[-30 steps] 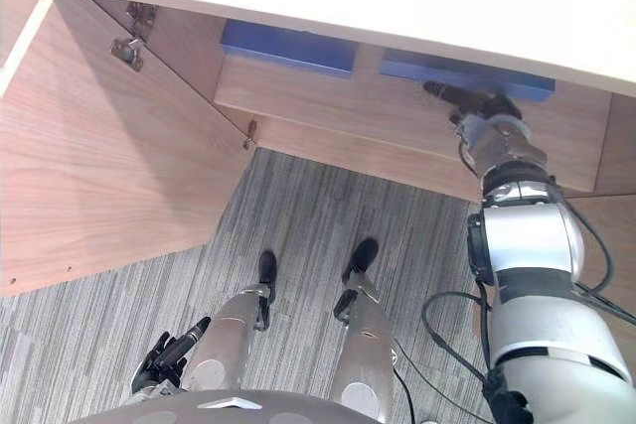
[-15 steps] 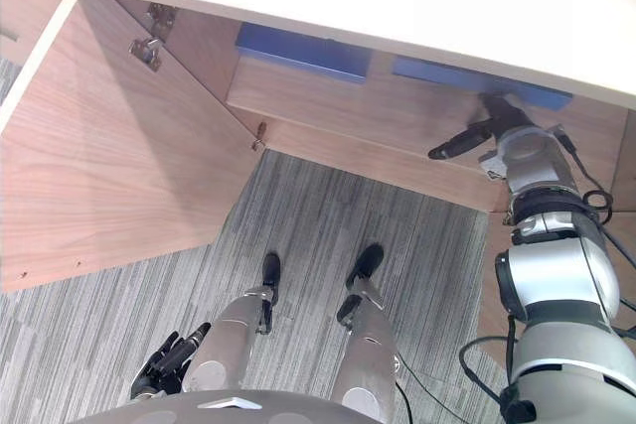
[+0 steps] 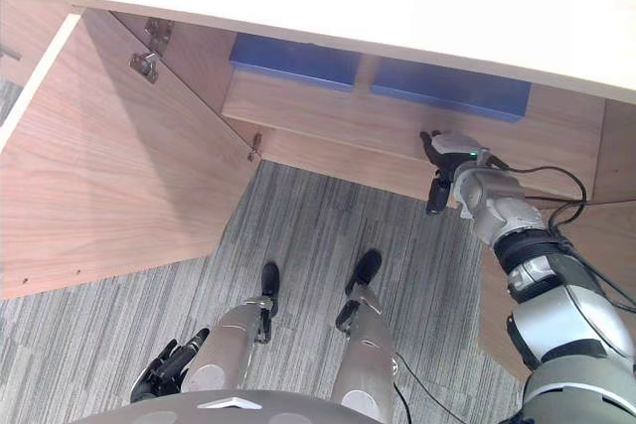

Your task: Walk over to the cabinet, pick up the folder, carry it to the office cabinet, place the folder inside the office cabinet, then close the office cabinet door

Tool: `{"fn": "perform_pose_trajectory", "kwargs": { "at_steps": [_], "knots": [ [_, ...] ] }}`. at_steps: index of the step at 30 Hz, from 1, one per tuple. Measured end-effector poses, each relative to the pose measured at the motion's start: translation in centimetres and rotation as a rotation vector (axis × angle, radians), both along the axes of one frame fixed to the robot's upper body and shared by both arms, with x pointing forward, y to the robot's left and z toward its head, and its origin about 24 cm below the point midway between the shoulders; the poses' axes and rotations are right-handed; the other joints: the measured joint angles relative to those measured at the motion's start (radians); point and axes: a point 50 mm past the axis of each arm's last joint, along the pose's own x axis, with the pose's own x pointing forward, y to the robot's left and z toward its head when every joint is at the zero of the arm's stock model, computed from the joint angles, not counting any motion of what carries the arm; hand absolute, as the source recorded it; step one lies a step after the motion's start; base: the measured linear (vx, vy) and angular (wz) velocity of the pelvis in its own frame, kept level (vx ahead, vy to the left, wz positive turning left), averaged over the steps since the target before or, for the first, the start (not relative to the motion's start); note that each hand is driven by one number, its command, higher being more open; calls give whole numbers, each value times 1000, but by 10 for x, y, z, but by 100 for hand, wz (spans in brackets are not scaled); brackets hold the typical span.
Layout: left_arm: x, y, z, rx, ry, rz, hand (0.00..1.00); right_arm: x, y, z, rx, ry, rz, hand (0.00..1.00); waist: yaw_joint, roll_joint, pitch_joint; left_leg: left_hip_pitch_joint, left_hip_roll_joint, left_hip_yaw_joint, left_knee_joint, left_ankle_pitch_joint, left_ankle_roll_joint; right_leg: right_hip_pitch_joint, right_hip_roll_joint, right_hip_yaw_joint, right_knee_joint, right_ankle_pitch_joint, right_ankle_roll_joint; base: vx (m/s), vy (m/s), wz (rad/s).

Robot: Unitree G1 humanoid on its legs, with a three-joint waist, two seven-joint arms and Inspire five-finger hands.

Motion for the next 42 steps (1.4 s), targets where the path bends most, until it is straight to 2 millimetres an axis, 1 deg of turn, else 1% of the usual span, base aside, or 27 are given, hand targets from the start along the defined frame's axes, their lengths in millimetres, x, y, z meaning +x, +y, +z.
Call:
{"fn": "perform_pose_trajectory", "kwargs": {
  "at_steps": [4,8,10,13,14,16,17,19,20,21,22,23,24,25,27,28,29,30,31,32,33,35,36,38,40,41,42],
  "knots": [
    [1,-1,-1,10,6,-5,100,-2,1,-1,-18,11,17,100,7,0,0,15,-1,17,-9,0,0,1,2,17,0,1,1,43,-9,-11],
    [8,-2,0,26,-5,-26,100,-7,-2,-2,-42,33,31,100,23,1,0,21,-1,23,-7,0,0,2,2,21,0,1,2,35,-6,-4],
    [9,-2,-2,23,0,-27,100,-7,-1,-3,-45,45,33,100,25,1,0,26,0,22,-7,0,1,7,3,20,0,1,2,15,-5,0],
    [10,-2,-2,22,1,-28,100,-11,0,-12,-58,90,42,100,28,1,0,44,6,18,5,-11,-1,35,7,15,0,0,1,24,-5,0],
    [10,-3,-2,21,2,-28,100,-13,1,-17,-59,120,48,100,30,1,0,52,10,14,10,-18,-1,50,9,10,0,-2,-1,36,2,6],
    [13,-3,-2,21,-1,-33,100,-25,0,-36,-39,207,48,100,37,2,-1,84,16,-12,24,-27,-1,104,11,-19,1,-14,2,40,4,22],
    [13,-3,-2,22,-1,-39,100,-29,-1,-42,-36,232,48,100,38,3,-1,90,16,-22,25,-28,-1,120,11,-28,1,-18,3,25,11,36],
    [19,-3,-2,37,-3,-74,100,-46,-6,-63,-27,321,37,100,50,1,-2,129,17,-50,25,-31,0,176,9,-58,1,-29,8,16,23,35],
    [20,-3,-2,37,0,-79,100,-55,-5,-76,-14,399,43,100,57,0,-2,150,16,-63,24,-36,4,204,8,-70,1,-36,13,6,32,27],
    [20,-3,-2,39,1,-84,100,-60,-2,-85,1,440,50,100,57,-3,-4,157,15,-69,27,-36,-2,217,8,-74,0,-41,16,9,57,32],
    [21,-1,-3,58,12,-121,100,-74,7,-110,53,523,61,100,57,-8,-7,174,16,-84,34,-42,-8,249,8,-89,-3,-46,20,8,53,22],
    [21,-1,-3,62,14,-130,100,-81,11,-121,75,558,61,100,57,-13,-11,180,16,-87,37,-44,-8,260,10,-90,-7,-47,22,13,66,18],
    [23,1,-3,69,18,-153,100,-95,20,-141,120,623,65,100,56,-19,-15,193,16,-89,39,-47,-7,282,18,-93,-24,-42,28,4,41,4],
    [24,1,-3,73,19,-165,100,-102,24,-149,140,651,62,100,55,-22,-17,200,15,-90,38,-48,-6,293,20,-93,-35,-37,32,-1,62,1],
    [31,5,-2,112,27,-250,100,-127,33,-176,206,743,29,100,46,-39,-35,226,10,-86,35,-53,0,340,33,-93,-93,-6,43,-20,89,-4],
    [32,6,-2,129,31,-286,100,-133,34,-180,218,763,22,100,45,-46,-46,230,9,-85,34,-54,2,350,37,-92,-113,5,45,-23,82,-12],
    [33,9,-1,159,38,-343,100,-144,37,-188,238,798,14,100,40,-65,-64,247,4,-81,25,-55,4,374,42,-85,-151,26,50,-12,91,-13],
    [33,12,0,185,47,-404,100,-152,39,-193,253,826,11,100,24,-85,-81,264,-1,-78,20,-57,8,404,46,-83,-184,43,55,-9,94,-13],
    [33,13,0,190,49,-417,100,-155,40,-195,260,838,10,100,20,-94,-90,274,-3,-75,19,-60,9,413,47,-81,-198,49,58,-10,111,-17],
    [32,17,0,211,60,-478,100,-161,41,-198,306,856,-11,100,18,-115,-106,289,-5,-63,17,-65,12,430,51,-67,-219,59,61,-19,95,-28],
    [33,20,0,221,67,-500,100,-166,41,-201,350,869,-33,100,16,-133,-120,302,-6,-53,17,-72,14,441,53,-56,-231,66,63,-19,92,-29],
    [35,21,0,237,81,-553,100,-175,43,-205,384,891,-47,100,9,-151,-132,318,-8,-51,18,-79,14,458,54,-52,-241,68,66,-16,75,-12],
    [34,25,0,253,89,-577,100,-179,46,-208,400,902,-52,100,3,-158,-137,326,-9,-51,17,-82,13,464,54,-47,-241,65,68,-17,64,-3],
    [34,27,0,264,101,-600,100,-185,54,-214,455,908,-73,100,-10,-162,-144,328,-11,-50,18,-85,7,465,54,-42,-242,62,65,-21,65,-4],
    [36,28,0,264,103,-617,100,-190,66,-223,534,893,-118,100,-20,-160,-144,340,-15,-45,18,-86,8,469,55,-33,-241,61,64,-10,60,-10],
    [33,28,-1,258,112,-621,100,-195,77,-232,622,858,-195,100,-34,-155,-150,347,-15,-39,19,-88,10,475,56,-26,-241,61,64,-5,36,-15],
    [33,27,-1,256,114,-624,100,-195,78,-234,629,841,-227,100,-36,-153,-152,352,-15,-32,21,-90,12,475,56,-19,-241,62,65,-3,63,-25]
  ]
}}
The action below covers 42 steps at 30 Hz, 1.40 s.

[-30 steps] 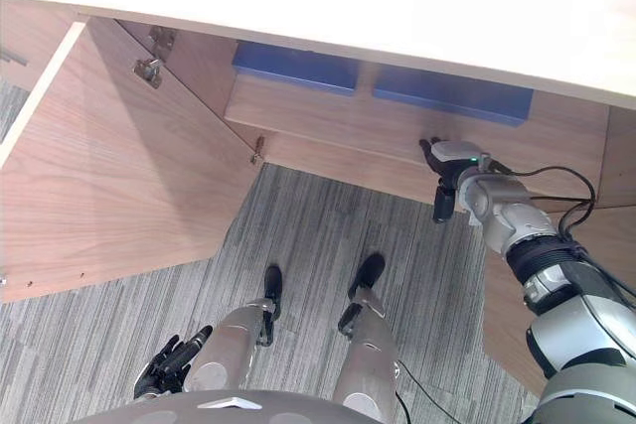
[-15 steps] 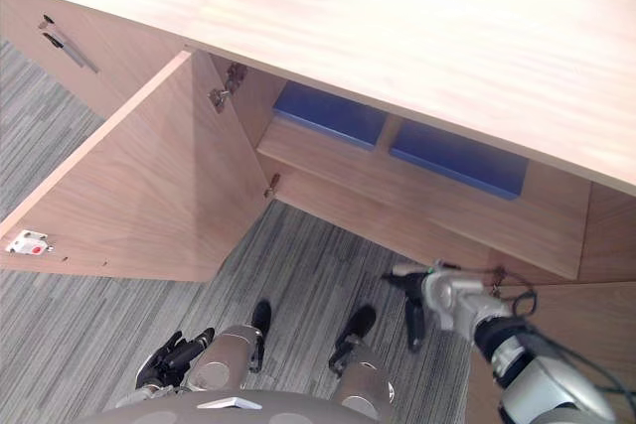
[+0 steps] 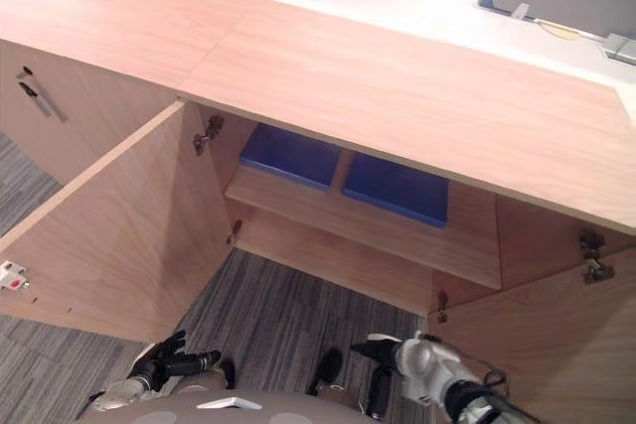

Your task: Walk over to the cabinet, pick up the folder, carry it to the office cabinet, place the folder inside the office cabinet, then close the office cabinet door

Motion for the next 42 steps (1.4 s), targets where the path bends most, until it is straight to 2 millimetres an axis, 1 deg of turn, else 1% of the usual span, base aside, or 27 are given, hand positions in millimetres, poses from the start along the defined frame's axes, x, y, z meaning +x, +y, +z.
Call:
{"fn": "perform_pose_trajectory", "kwargs": {
  "at_steps": [3,4,5,6,7,9,10,11,13,14,15,16,17,18,20,21,23,24,25,26,27,28,30,31,33,37,42],
  "knots": [
    [-1,0,0,30,2,-10,100,-25,-18,-14,-42,-5,-400,100,-5,-7,-7,23,-1,22,3,-16,-3,8,0,27,1,1,3,-3,68,-24],
    [-5,2,-1,54,10,18,100,-44,-21,-20,-60,-36,-660,100,-21,-15,-11,44,4,43,3,-21,1,16,5,46,2,5,9,17,51,-34],
    [-9,1,-2,58,17,34,100,-52,-22,-23,-63,-47,-761,100,-27,-16,-13,51,6,53,3,-24,1,20,6,55,3,5,10,19,46,-52],
    [-12,2,-4,65,27,73,100,-73,-22,-27,-61,-53,-955,100,-38,-16,-13,76,12,75,5,-33,2,30,11,76,9,4,11,8,41,-40],
    [-14,2,-4,74,33,89,100,-85,-22,-29,-54,-50,-1072,100,-44,-15,-13,88,16,85,7,-40,1,35,13,84,14,2,11,11,44,-49],
    [-19,4,-6,109,44,142,100,-130,-11,-36,-41,-13,-1430,100,-61,-9,-16,132,34,115,11,-62,-2,47,15,105,49,-19,12,13,49,-43],
    [-20,5,-6,134,47,140,100,-153,3,-39,-39,29,-1563,100,-73,-8,-15,148,44,132,25,-78,-5,49,17,119,75,-32,14,-12,44,-50],
    [-23,5,-6,147,53,146,100,-170,20,-41,-30,72,-1637,100,-90,-5,-14,162,54,155,41,-91,-4,47,21,132,100,-43,14,-18,33,-46],
    [-25,5,-6,160,55,137,100,-185,41,-43,-21,143,-1657,100,-105,-3,-15,173,64,189,59,-98,1,39,23,145,115,-64,24,-39,1,-54],
    [-26,2,-6,159,52,143,100,-195,51,-43,-2,191,-1700,100,-105,15,-19,186,83,231,42,-90,13,31,22,112,136,-118,31,-55,7,-95],
    [-28,-6,-7,140,52,155,100,-203,48,-41,-21,198,-1718,100,-102,53,-23,192,117,279,37,-89,11,-12,7,49,272,-152,-29,-29,35,-100],
    [-30,-8,-7,134,54,161,100,-203,47,-41,-21,197,-1729,100,-105,64,-22,201,127,298,32,-87,9,-25,-7,25,356,-173,-57,2,52,-108],
    [-32,-9,-8,132,61,163,100,-205,48,-41,-33,198,-1739,100,-110,68,-22,227,135,335,8,-77,1,-29,-48,-5,495,-202,-86,28,37,-100],
    [-33,-7,-8,138,63,157,100,-205,50,-41,-29,201,-1743,100,-116,59,-24,243,135,370,-9,-69,-7,-13,-93,-19,572,-233,-87,31,-26,-98],
    [-34,-4,-7,151,68,123,100,-202,50,-42,-23,194,-1743,100,-130,46,-24,250,132,419,-26,-53,-19,1,-142,-29,602,-269,-75,28,-114,-87],
    [-34,-3,-7,155,76,96,100,-201,52,-42,-16,200,-1740,100,-135,19,-21,255,115,443,-44,-38,-18,-13,-132,-62,574,-273,-60,5,-123,-90],
    [-30,-8,-8,142,72,61,100,-196,43,-43,-30,173,-1730,100,-133,36,-25,257,100,445,-124,-13,5,-16,-86,-73,477,-264,-71,-41,-107,-89],
    [-28,-10,-7,136,66,48,100,-187,37,-43,-31,158,-1720,100,-135,35,-21,271,78,450,-177,12,10,-17,-68,-70,420,-260,-66,-80,-99,-80],
    [-27,-10,-7,136,64,45,100,-184,35,-43,-32,147,-1712,100,-136,35,-20,273,76,463,-192,24,2,-15,-54,-67,390,-254,-56,-117,-107,-69],
    [-24,-9,-7,136,58,43,100,-178,30,-43,-32,130,-1705,100,-135,32,-13,273,79,489,-195,33,-5,2,-25,-58,314,-227,-30,-119,-85,-46],
    [-23,-10,-7,135,56,41,100,-175,29,-44,-32,127,-1694,100,-134,34,-9,272,84,498,-193,33,-6,13,-6,-51,272,-200,-31,-226,-60,-54],
    [-21,-9,-6,137,46,41,100,-174,29,-44,-43,135,-1652,100,-130,32,-3,271,91,517,-192,35,-7,44,29,-38,165,-138,-29,-220,-1,-41],
    [-19,-6,-3,145,26,45,100,-171,29,-44,-39,135,-1645,100,-128,26,6,269,96,554,-189,36,-10,59,48,-11,79,-86,-27,-266,51,-50],
    [-22,-3,-2,155,24,65,100,-171,33,-45,-31,142,-1650,100,-132,16,10,270,93,572,-186,36,-11,65,53,1,47,-73,-19,-225,63,-46],
    [-24,1,-1,159,20,106,100,-173,37,-45,-22,154,-1656,100,-133,11,10,270,90,594,-185,35,-13,70,60,14,5,-49,-16,-152,45,-36],
    [-25,3,-1,152,14,170,100,-175,41,-46,-8,160,-1691,100,-134,6,19,270,88,599,-184,28,-25,76,66,14,-28,-32,-13,-102,62,-11],
    [-25,0,-1,146,11,195,100,-174,35,-45,-16,143,-1705,100,-131,23,38,271,94,580,-165,27,-37,89,68,9,-28,-29,-17,-2,116,8]
  ]
}}
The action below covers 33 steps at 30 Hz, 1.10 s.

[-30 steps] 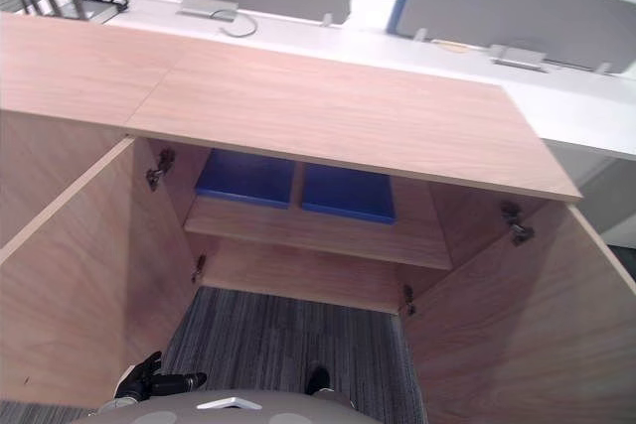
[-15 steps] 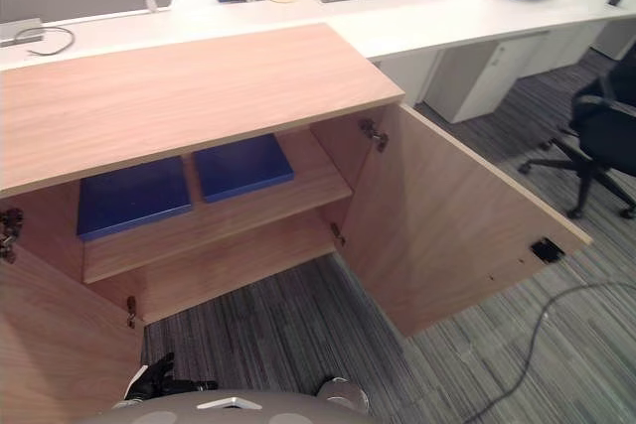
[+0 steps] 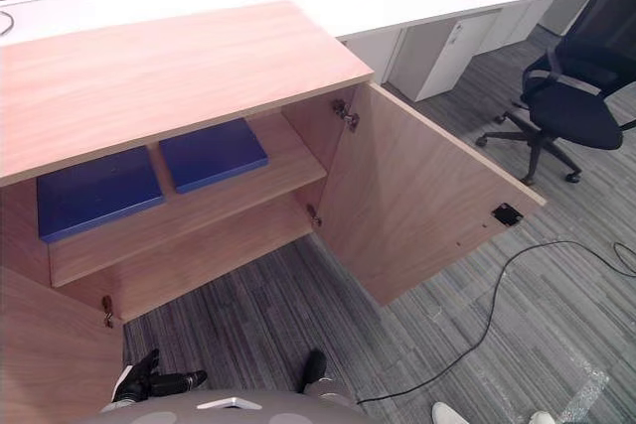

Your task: Walk over to the cabinet, pick up the folder, carry it to the office cabinet, place the folder inside the office cabinet, then close the office cabinet door

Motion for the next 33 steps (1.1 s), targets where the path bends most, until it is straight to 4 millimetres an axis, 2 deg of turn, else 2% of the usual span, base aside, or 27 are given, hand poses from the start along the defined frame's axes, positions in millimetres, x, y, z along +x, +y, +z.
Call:
{"fn": "perform_pose_trajectory", "kwargs": {
  "at_steps": [4,7,8,9,10,12,13,14,15,16,18,20,22,23,25,26,27,28,30,33],
  "knots": [
    [0,-1,0,-6,-7,29,100,2,-1,0,-5,-7,-24,100,-1,12,16,5,3,-31,18,-9,6,14,1,3,4,-1,-1,27,121,-1],
    [1,-1,0,-15,-15,57,100,6,-5,0,-22,-10,-19,100,2,22,36,-5,32,-47,143,-61,22,34,9,32,5,-12,-7,-25,124,-26],
    [-1,0,0,-24,-18,94,100,9,-6,0,-26,-14,-7,100,13,22,46,-54,54,-127,289,-84,61,34,9,74,14,-19,-18,-87,80,-94],
    [-1,-2,-1,-36,-25,119,100,17,-13,1,-43,-25,31,100,35,27,62,-112,32,-319,390,-138,68,22,5,131,38,-31,-17,-111,101,-121],
    [-3,-8,-2,-52,-25,131,100,19,-19,2,-53,-24,42,100,51,43,73,-123,3,-428,388,-157,58,11,13,170,47,-32,-14,-153,192,-134],
    [-5,-23,-5,-103,-27,168,100,24,-37,5,-103,-26,82,100,60,117,76,-151,-68,-676,333,-216,41,-21,47,254,60,-21,3,-176,262,-134],
    [-8,-26,-6,-106,-18,176,100,28,-37,5,-110,-34,106,100,54,116,65,-134,-105,-699,300,-241,66,-37,52,308,51,-13,15,-86,174,-108],
    [-12,-25,-7,-100,-9,184,100,27,-36,5,-106,-29,114,100,51,128,54,-132,-121,-709,279,-242,71,-44,52,324,44,-10,15,28,138,-86],
    [-9,-25,-6,-97,-19,188,100,27,-32,4,-96,-28,125,100,45,123,54,-119,-123,-690,251,-236,80,-67,58,344,115,-17,11,93,90,-51],
    [-8,-24,-6,-97,-24,192,100,27,-30,4,-90,-30,133,100,45,109,51,-115,-124,-671,237,-232,81,-73,59,349,119,-34,5,131,101,-65],
    [-9,-24,-6,-112,-29,222,100,34,-29,4,-103,-38,207,100,52,108,43,-82,-126,-624,175,-187,81,-81,70,397,93,-29,13,119,60,-64],
    [-6,-24,-6,-112,-35,216,100,34,-28,4,-105,-36,221,100,49,107,35,-66,-127,-614,128,-163,90,-87,76,414,78,-22,23,185,39,-31],
    [2,-24,-4,-113,-54,207,100,31,-27,4,-101,-30,227,100,50,107,34,-51,-131,-618,101,-150,84,-88,83,420,67,-21,23,190,35,-21],
    [6,-24,-4,-115,-64,204,100,32,-25,4,-100,-29,259,100,50,103,32,-50,-136,-625,105,-137,95,-87,84,427,63,-21,22,187,22,-30],
    [8,-24,-3,-120,-70,199,100,32,-24,4,-100,-35,279,100,49,96,29,-51,-153,-628,152,-123,93,-73,69,443,64,-21,22,157,24,-30],
    [10,-21,-2,-116,-78,196,100,32,-23,4,-94,-36,278,100,51,82,33,-64,-176,-634,214,-107,85,-59,46,450,64,-22,21,112,61,-25],
    [13,-18,0,-111,-93,188,100,33,-19,3,-81,-41,277,100,52,53,41,-72,-189,-634,221,-137,118,-40,10,459,64,-22,21,64,72,1],
    [19,-27,1,-131,-128,189,100,21,-24,4,-90,-23,251,100,40,88,20,-79,-150,-630,97,-79,102,-36,27,432,64,-22,22,46,90,-7],
    [21,-31,2,-146,-139,203,100,22,-23,4,-90,-21,266,100,58,82,12,-67,-161,-598,94,-81,109,-40,17,438,66,-23,33,-14,80,-31],
    [23,-28,4,-147,-155,217,100,25,-11,3,-61,-42,259,100,52,50,5,-68,-169,-545,98,-90,124,-69,11,443,98,-24,33,-69,56,-40]
  ]
}}
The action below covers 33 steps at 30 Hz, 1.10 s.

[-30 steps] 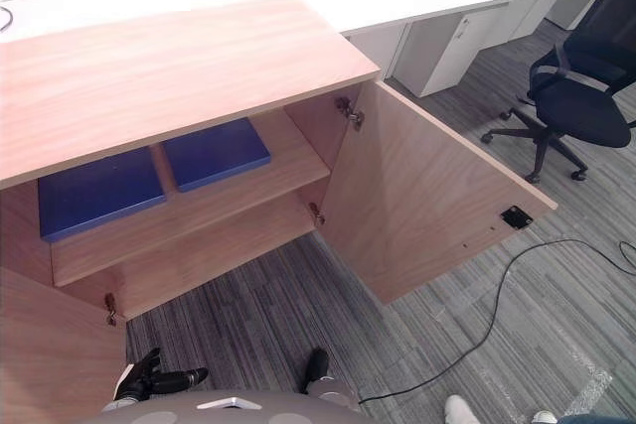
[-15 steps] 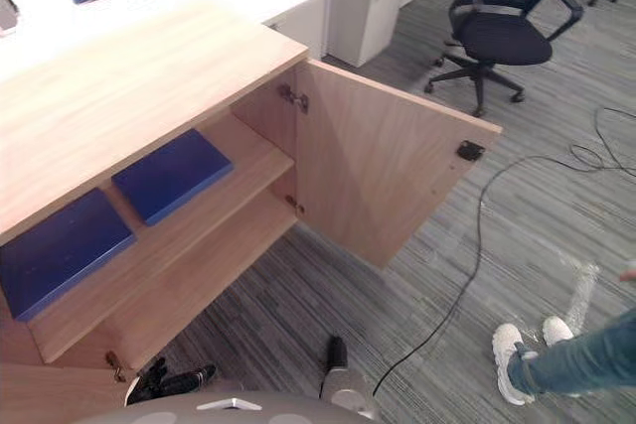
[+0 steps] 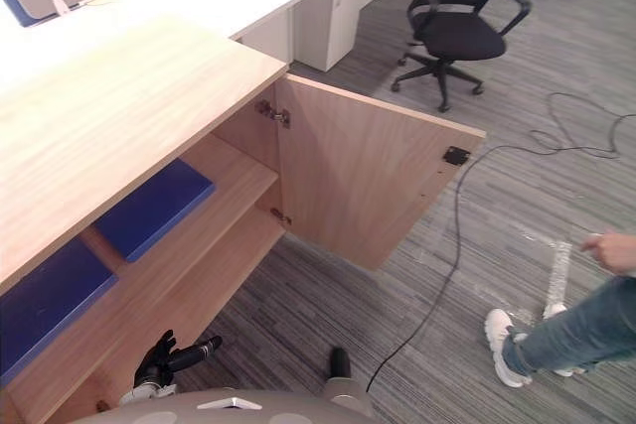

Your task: Walk over to the cabinet, pick up the folder, carry it to the office cabinet, place the folder inside the office cabinet, then close the office cabinet door

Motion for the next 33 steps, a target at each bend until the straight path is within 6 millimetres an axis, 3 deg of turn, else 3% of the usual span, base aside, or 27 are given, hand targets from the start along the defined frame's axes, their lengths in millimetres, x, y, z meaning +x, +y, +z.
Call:
{"fn": "perform_pose_trajectory", "kwargs": {
  "at_steps": [2,4,5,6,7,9,11,12,15,16,17,21,25,29,33],
  "knots": [
    [4,1,1,2,-8,-6,100,6,2,0,1,-23,11,100,0,-25,5,5,2,61,17,-8,4,-35,7,0,46,0,0,-125,22,-80],
    [6,-1,1,-6,-11,-10,100,9,4,1,4,-36,18,100,0,-23,17,9,21,117,41,-26,10,-55,14,-19,86,-14,-15,-119,-25,-82],
    [6,-3,0,-10,-7,-11,100,11,2,1,-3,-42,10,100,-3,-15,16,13,47,155,49,-31,13,-79,6,-102,165,-55,-72,-72,-71,-72],
    [5,-6,-1,-18,1,-10,100,12,-1,2,-11,-48,-3,100,-6,1,16,15,81,178,53,-30,13,-96,-4,-190,281,-89,-107,-37,-66,-62],
    [4,-7,-2,-22,4,-10,100,11,-2,2,-14,-49,-9,100,-7,8,15,14,99,185,53,-28,9,-97,-15,-232,333,-109,-107,3,-80,-44],
    [4,-7,-2,-27,7,-7,100,4,-5,2,-24,-31,-44,100,-7,10,13,15,141,199,52,-15,-13,-59,-86,-313,450,-166,-90,58,-125,-30],
    [3,-2,-2,-16,13,-12,100,-1,-4,2,-18,-9,-57,100,-7,-11,6,8,137,208,50,-5,-30,-21,-137,-313,417,-187,-54,55,-225,-34],
    [4,0,-3,-14,20,-8,100,-4,-4,1,-12,8,-70,100,-7,-15,-1,-4,133,208,44,4,-41,-20,-120,-343,374,-202,-56,18,-259,-56],
    [-1,-5,-8,-37,60,-3,100,-5,-14,1,-26,28,-85,100,-9,11,-17,-19,140,203,-2,30,-60,-9,-68,-356,252,-201,-54,-14,-172,-47],
    [-3,-5,-9,-40,74,2,100,-6,-14,0,-23,35,-102,100,-17,16,-20,-17,147,208,-13,39,-67,12,-48,-357,189,-184,-29,-24,-179,-30],
    [-4,-5,-10,-40,80,5,100,-8,-13,0,-19,39,-112,100,-21,17,-20,-15,151,210,-19,42,-71,28,-36,-357,152,-169,-24,-60,-122,-19],
    [-7,1,-10,-31,90,35,100,-19,-6,-2,12,65,-207,100,-25,-8,-23,-4,157,215,-39,59,-84,125,12,-345,-78,-44,-26,-103,-46,-11],
    [-9,11,-9,-19,90,92,100,-23,-6,-2,32,16,-456,100,-26,-26,-21,13,151,231,-52,54,-95,132,5,-328,-100,-25,-24,-115,43,-15],
    [-16,24,-8,6,104,115,100,-7,-12,-1,34,-69,-556,100,-25,-38,-23,30,145,236,-58,53,-95,132,3,-321,-101,-23,-22,-33,23,-6],
    [-21,27,-9,9,115,122,100,10,-32,3,-4,-152,-684,100,-25,-43,-28,33,130,222,-62,57,-90,134,-4,-327,-101,-21,-20,32,38,3]
  ]
}}
